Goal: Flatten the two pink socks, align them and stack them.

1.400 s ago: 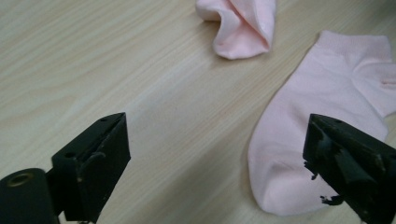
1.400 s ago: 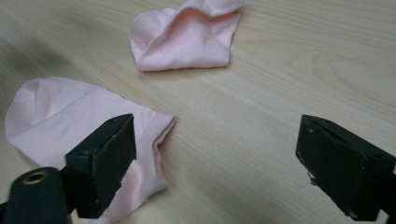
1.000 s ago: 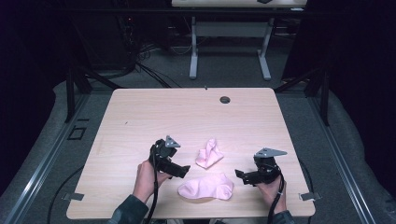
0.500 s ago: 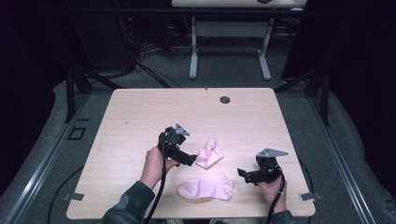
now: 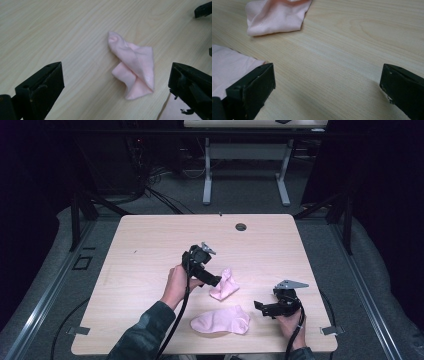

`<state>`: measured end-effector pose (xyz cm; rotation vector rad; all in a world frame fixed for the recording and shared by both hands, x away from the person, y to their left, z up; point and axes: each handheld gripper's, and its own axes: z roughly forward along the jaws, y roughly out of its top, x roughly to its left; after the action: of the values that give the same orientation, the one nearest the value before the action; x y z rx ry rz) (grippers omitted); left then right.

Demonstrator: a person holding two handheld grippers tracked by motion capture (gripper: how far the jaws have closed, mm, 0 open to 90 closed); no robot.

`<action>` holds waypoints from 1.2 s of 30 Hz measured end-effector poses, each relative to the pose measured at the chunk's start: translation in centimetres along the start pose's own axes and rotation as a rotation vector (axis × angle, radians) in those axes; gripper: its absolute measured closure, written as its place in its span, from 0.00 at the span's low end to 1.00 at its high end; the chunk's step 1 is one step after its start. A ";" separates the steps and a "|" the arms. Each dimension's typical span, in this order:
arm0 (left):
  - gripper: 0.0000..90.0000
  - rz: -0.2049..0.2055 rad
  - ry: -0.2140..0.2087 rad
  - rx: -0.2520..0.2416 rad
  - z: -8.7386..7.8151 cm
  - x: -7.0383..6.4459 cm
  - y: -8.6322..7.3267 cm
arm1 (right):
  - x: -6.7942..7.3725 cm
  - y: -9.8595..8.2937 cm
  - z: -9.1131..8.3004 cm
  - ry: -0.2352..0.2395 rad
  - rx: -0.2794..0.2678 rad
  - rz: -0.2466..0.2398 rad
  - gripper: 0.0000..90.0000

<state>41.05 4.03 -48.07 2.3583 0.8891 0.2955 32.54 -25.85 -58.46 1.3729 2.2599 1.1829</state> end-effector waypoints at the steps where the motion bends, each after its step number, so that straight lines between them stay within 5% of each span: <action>1: 0.00 -0.005 0.003 0.007 0.4 0.1 0.4 | 0.0 0.0 0.0 -0.002 -0.001 -0.006 0.00; 9: 0.06 -0.031 -0.032 0.083 4.8 1.1 3.1 | 0.1 -0.1 0.0 -0.012 -0.024 -0.003 0.00; 16: 0.27 0.009 -0.034 0.176 8.2 -0.5 4.0 | 0.2 -0.1 0.0 -0.025 -0.015 -0.015 0.01; 27: 0.69 0.062 -0.009 0.276 10.0 -1.5 3.8 | 0.2 -0.1 0.0 -0.026 -0.016 -0.015 0.03; 32: 0.90 0.073 -0.015 0.280 10.5 -1.6 3.4 | 0.3 -0.1 0.1 -0.030 -0.006 -0.018 0.03; 36: 0.95 0.066 -0.019 0.247 10.2 -1.5 3.3 | 0.3 -0.1 0.0 -0.026 -0.014 -0.020 0.04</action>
<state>45.74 -3.56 -54.24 2.6173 0.8834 0.1985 32.32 -25.64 -58.54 1.3498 2.2374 1.1658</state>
